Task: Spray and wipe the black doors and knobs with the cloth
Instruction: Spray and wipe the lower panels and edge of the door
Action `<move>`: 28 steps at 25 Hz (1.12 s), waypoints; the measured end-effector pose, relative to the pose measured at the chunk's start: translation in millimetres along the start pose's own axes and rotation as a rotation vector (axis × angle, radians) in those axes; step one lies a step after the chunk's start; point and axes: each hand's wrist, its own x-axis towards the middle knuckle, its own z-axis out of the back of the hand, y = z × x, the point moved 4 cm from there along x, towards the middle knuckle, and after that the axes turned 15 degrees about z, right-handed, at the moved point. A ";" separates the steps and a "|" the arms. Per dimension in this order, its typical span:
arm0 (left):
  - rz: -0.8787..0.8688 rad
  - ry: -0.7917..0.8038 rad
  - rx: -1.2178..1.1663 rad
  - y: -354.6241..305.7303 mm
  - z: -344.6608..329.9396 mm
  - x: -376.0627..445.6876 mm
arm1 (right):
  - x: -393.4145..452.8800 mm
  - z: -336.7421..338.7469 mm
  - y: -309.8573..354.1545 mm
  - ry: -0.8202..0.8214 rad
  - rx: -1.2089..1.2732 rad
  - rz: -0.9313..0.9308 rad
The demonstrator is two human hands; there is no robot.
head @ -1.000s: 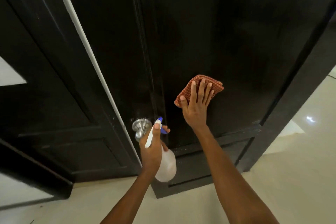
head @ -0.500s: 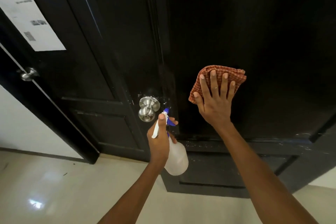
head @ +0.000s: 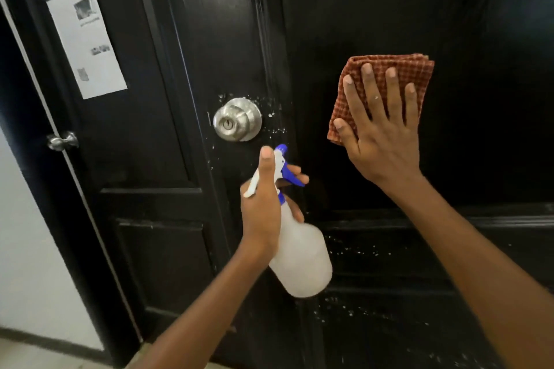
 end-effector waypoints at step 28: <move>-0.059 -0.101 0.012 20.9 70.6 -15.9 | 61.6 -24.5 94.9 0.020 0.008 0.211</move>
